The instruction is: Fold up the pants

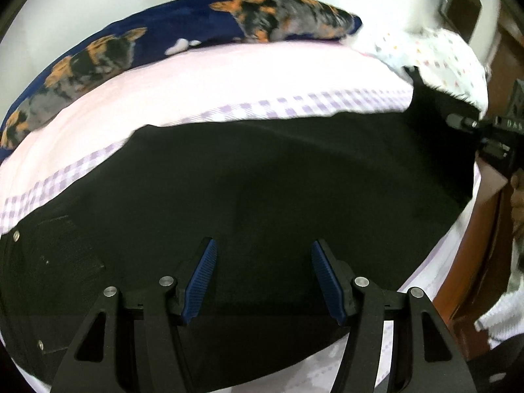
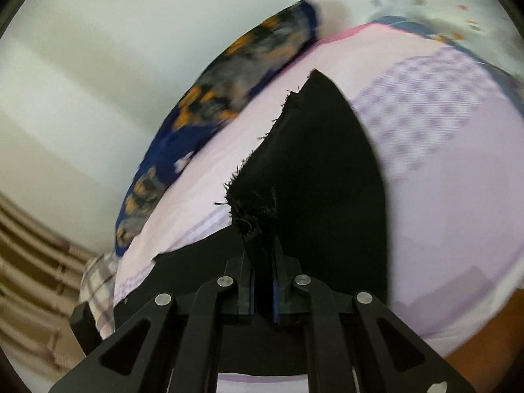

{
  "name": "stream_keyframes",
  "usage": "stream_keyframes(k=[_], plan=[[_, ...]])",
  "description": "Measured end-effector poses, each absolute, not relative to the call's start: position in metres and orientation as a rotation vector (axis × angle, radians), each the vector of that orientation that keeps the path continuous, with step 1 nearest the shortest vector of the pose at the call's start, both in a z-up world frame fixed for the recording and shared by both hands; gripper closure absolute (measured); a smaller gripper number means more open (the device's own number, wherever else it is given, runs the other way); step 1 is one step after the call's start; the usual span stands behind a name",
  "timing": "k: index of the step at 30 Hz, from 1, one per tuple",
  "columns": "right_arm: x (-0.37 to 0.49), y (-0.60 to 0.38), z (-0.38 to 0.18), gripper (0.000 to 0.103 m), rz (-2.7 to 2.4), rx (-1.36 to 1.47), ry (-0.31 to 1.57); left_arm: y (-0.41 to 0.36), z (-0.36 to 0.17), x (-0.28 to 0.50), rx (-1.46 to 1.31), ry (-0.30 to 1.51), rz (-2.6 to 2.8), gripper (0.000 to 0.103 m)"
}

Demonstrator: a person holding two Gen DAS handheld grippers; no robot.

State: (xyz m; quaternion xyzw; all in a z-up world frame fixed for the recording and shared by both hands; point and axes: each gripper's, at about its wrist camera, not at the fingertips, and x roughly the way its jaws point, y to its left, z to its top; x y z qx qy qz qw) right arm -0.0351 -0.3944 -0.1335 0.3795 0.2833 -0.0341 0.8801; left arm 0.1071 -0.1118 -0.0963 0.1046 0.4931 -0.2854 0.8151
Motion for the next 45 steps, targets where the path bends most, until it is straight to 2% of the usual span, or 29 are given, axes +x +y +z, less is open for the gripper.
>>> stream_keyframes(k=[12,22,25,29,31,34,40,45], plan=[[0.046,-0.239,-0.143,0.095,0.269,0.646,0.787,-0.018,-0.076,0.125,-0.036,1.066,-0.508,0.042],[0.058,-0.150,-0.168,0.093,0.383,0.404,0.974,0.025,-0.074,0.124,-0.188,1.092,-0.500,0.042],[0.056,-0.142,-0.174,0.086,0.390,0.375,1.008,0.024,-0.074,0.124,-0.207,1.098,-0.523,0.042],[0.048,-0.145,-0.171,0.066,0.416,0.404,1.021,0.024,-0.075,0.125,-0.267,1.125,-0.568,0.042],[0.042,-0.149,-0.163,0.064,0.416,0.415,0.990,0.025,-0.077,0.125,-0.306,1.152,-0.597,0.042],[0.029,-0.168,-0.148,0.054,0.369,0.483,0.907,0.025,-0.079,0.125,-0.364,1.195,-0.645,0.042],[0.011,-0.219,-0.134,0.051,0.228,0.648,0.753,0.017,-0.098,0.131,-0.553,1.350,-0.740,0.042],[0.012,-0.240,-0.138,0.051,0.174,0.712,0.730,0.010,-0.113,0.134,-0.587,1.428,-0.711,0.042]])
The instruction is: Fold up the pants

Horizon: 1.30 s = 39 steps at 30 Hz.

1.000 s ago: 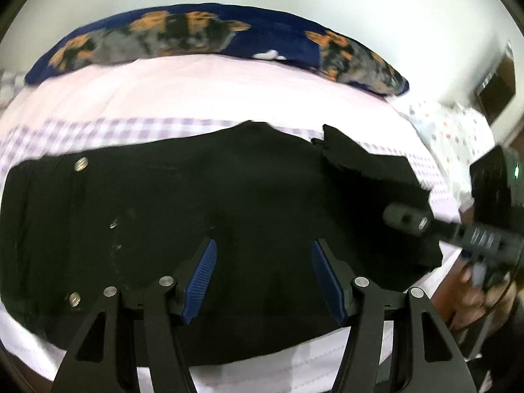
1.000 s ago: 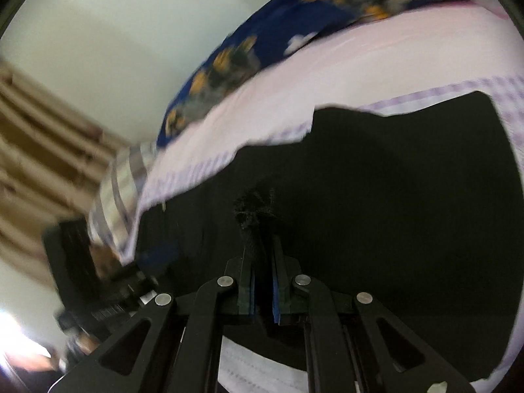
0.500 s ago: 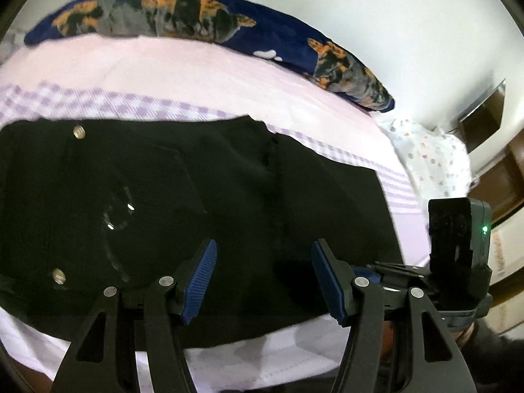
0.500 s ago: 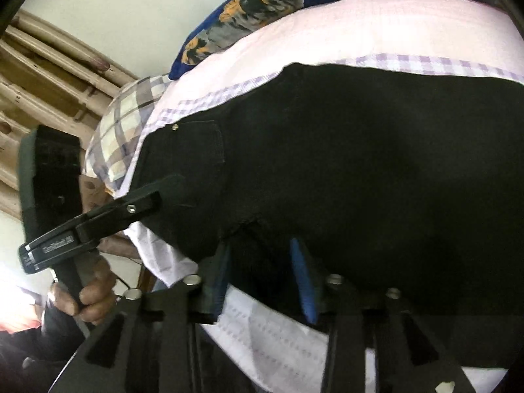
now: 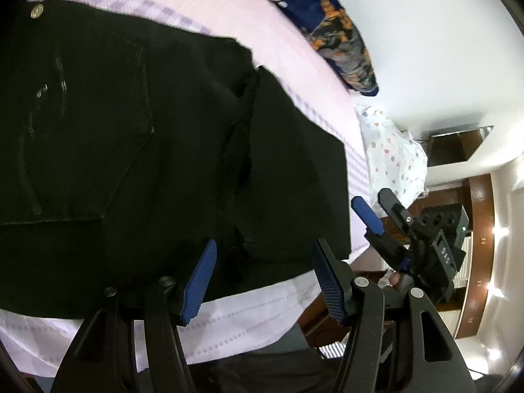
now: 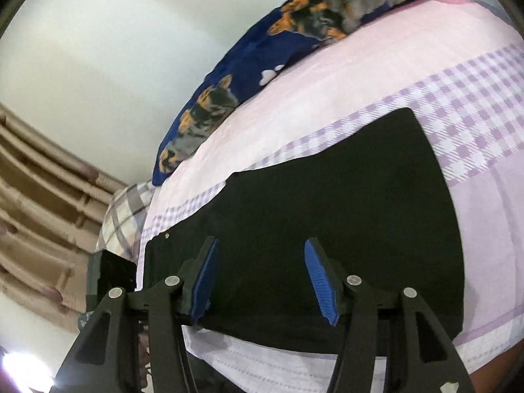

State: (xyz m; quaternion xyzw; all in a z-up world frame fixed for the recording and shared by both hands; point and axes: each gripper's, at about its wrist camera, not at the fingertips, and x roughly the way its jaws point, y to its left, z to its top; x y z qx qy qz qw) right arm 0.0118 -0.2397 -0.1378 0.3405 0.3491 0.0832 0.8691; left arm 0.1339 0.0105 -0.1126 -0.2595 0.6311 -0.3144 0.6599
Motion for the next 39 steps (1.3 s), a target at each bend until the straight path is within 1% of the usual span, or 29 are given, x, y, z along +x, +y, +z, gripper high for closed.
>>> stream_keyframes(k=[4,15,16,20,25,26,27,28,29,32,39], plan=[[0.013,-0.245,-0.146,0.051,0.167,0.735,0.744,0.006,-0.124,0.137,-0.621,1.480,-0.689,0.043],[0.010,-0.250,-0.149,0.051,0.167,0.764,0.741,0.004,-0.133,0.141,-0.660,1.513,-0.630,0.043],[0.010,-0.250,-0.148,0.051,0.166,0.767,0.740,0.003,-0.133,0.140,-0.653,1.516,-0.629,0.045],[0.008,-0.253,-0.146,0.051,0.163,0.777,0.721,-0.015,-0.134,0.137,-0.636,1.540,-0.661,0.045],[0.006,-0.256,-0.145,0.051,0.154,0.791,0.714,-0.029,-0.139,0.142,-0.693,1.560,-0.685,0.045],[0.006,-0.257,-0.145,0.051,0.153,0.793,0.711,-0.030,-0.140,0.142,-0.710,1.563,-0.683,0.050],[0.006,-0.257,-0.144,0.051,0.151,0.792,0.710,-0.032,-0.141,0.143,-0.721,1.567,-0.680,0.059],[0.006,-0.258,-0.143,0.051,0.146,0.791,0.708,-0.034,-0.144,0.143,-0.727,1.578,-0.672,0.081],[0.006,-0.258,-0.143,0.051,0.142,0.792,0.707,-0.035,-0.145,0.142,-0.723,1.584,-0.669,0.092],[0.006,-0.260,-0.144,0.050,0.123,0.793,0.713,-0.038,-0.139,0.138,-0.666,1.554,-0.652,0.096],[0.008,-0.265,-0.153,0.050,0.073,0.805,0.750,-0.028,-0.111,0.124,-0.607,1.484,-0.669,0.097]])
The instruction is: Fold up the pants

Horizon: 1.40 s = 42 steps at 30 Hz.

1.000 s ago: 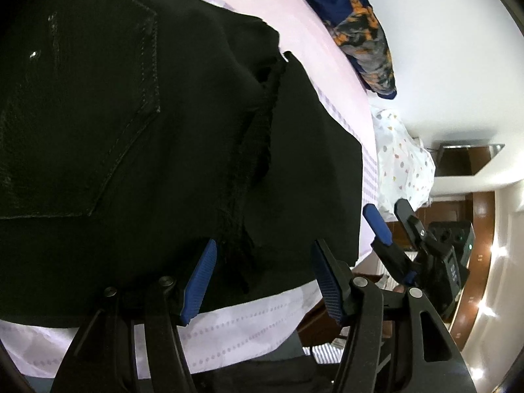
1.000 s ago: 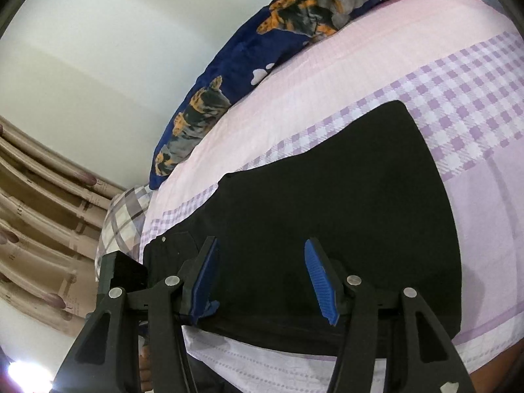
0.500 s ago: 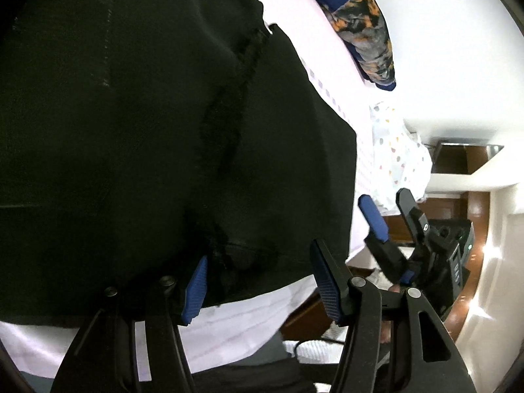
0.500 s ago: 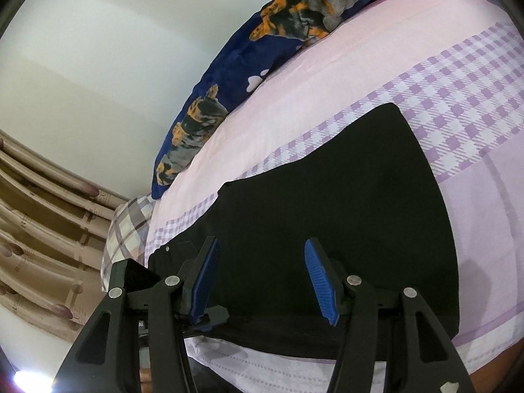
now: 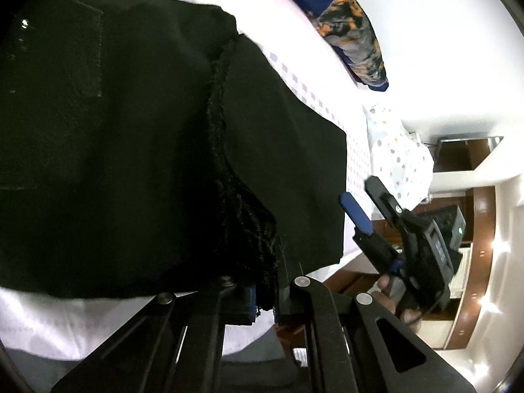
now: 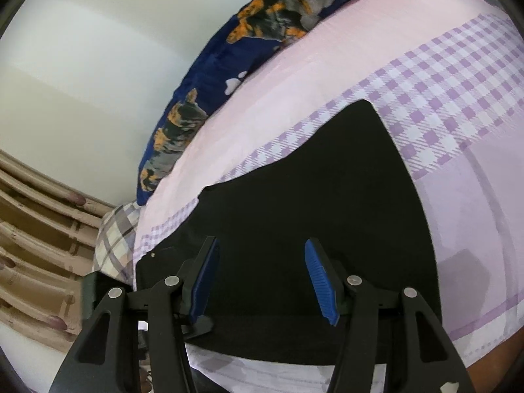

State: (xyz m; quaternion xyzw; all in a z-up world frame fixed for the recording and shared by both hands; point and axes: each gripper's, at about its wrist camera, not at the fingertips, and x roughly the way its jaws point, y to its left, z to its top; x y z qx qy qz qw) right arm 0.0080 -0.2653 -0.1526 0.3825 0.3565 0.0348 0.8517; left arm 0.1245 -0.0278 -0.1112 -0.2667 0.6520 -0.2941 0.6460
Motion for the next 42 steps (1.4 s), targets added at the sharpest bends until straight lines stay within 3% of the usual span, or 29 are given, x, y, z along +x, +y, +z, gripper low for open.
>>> stream_keyframes(k=[16,21,23,34,42], plan=[[0.016,-0.278,-0.181,0.052,-0.039,0.813,0.887,-0.023,-0.135,0.124,-0.518,1.527,-0.596,0.096],[0.032,-0.284,-0.159,0.050,-0.064,0.706,0.844,-0.027,-0.122,0.125,-0.442,1.506,-0.585,0.086],[0.040,-0.289,-0.149,0.050,-0.071,0.665,0.820,-0.027,-0.113,0.125,-0.366,1.484,-0.540,0.075],[0.090,-0.317,-0.145,0.054,-0.193,0.501,0.832,-0.040,-0.073,0.106,-0.001,1.180,-0.518,0.073],[0.082,-0.321,-0.168,0.054,-0.180,0.526,0.887,-0.064,-0.101,0.103,0.042,1.282,-0.658,0.073]])
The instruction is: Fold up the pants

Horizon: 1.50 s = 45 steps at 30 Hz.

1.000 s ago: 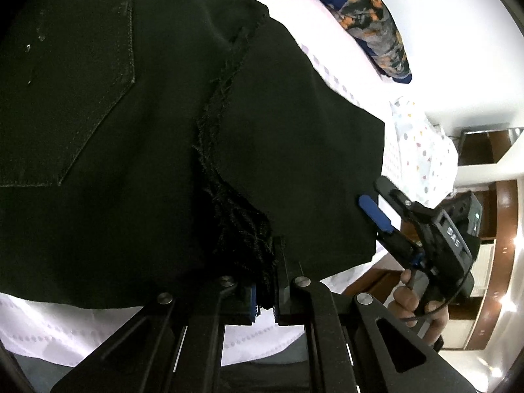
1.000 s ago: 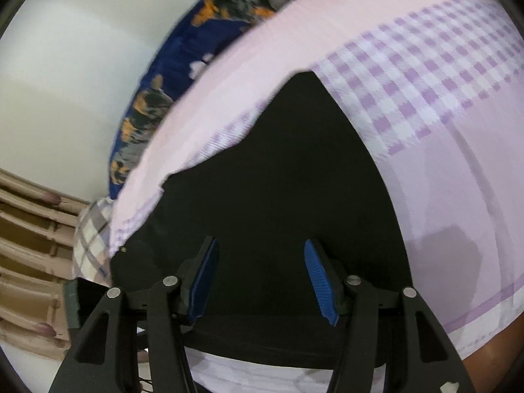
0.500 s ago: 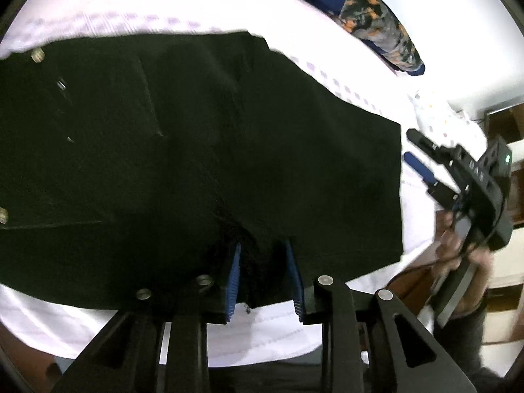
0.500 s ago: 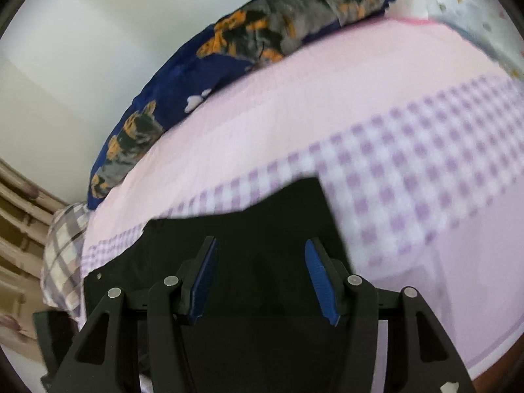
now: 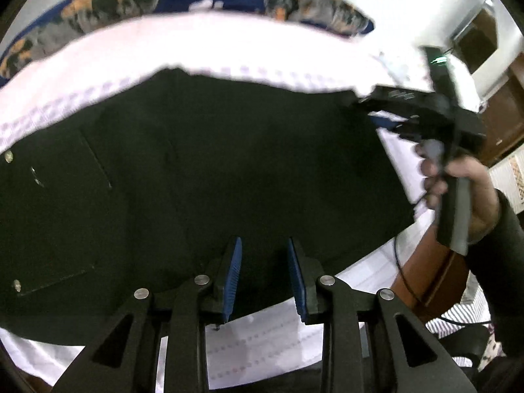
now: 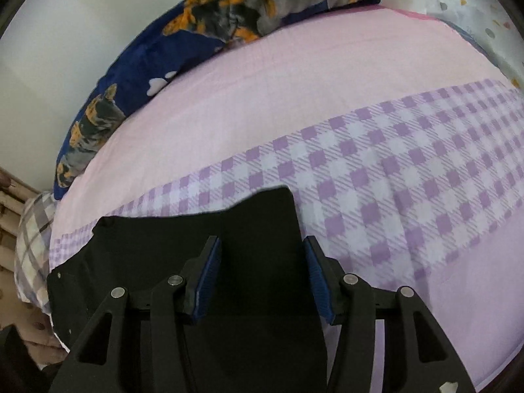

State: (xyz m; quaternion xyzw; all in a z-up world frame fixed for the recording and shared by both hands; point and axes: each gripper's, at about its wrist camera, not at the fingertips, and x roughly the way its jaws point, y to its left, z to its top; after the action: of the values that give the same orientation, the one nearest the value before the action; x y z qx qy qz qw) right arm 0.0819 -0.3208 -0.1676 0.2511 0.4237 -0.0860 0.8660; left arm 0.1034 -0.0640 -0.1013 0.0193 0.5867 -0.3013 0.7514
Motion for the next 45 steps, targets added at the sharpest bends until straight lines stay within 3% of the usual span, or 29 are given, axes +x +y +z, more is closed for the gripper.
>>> stream_keyframes(k=[11,15,22,30,36,45], plan=[[0.018,-0.284,-0.177,0.054,-0.192,0.349,0.950,-0.060,-0.107,0.107,0.039,1.282,-0.663,0.073],[-0.004,-0.269,-0.181,0.047,-0.199,0.298,0.974,-0.044,-0.102,0.109,-0.016,1.267,-0.591,0.073],[-0.020,-0.259,-0.184,0.041,-0.208,0.281,0.990,0.030,-0.091,0.113,-0.253,1.224,-0.443,0.069],[-0.023,-0.265,-0.174,0.025,-0.203,0.386,0.949,0.152,-0.087,0.093,-0.580,1.160,-0.284,0.066],[-0.023,-0.264,-0.155,0.024,-0.239,0.371,0.885,0.216,-0.109,0.077,-0.811,1.136,-0.192,0.066],[-0.008,-0.246,-0.140,0.023,-0.204,0.367,0.861,0.244,-0.145,0.080,-1.043,1.098,-0.187,0.066]])
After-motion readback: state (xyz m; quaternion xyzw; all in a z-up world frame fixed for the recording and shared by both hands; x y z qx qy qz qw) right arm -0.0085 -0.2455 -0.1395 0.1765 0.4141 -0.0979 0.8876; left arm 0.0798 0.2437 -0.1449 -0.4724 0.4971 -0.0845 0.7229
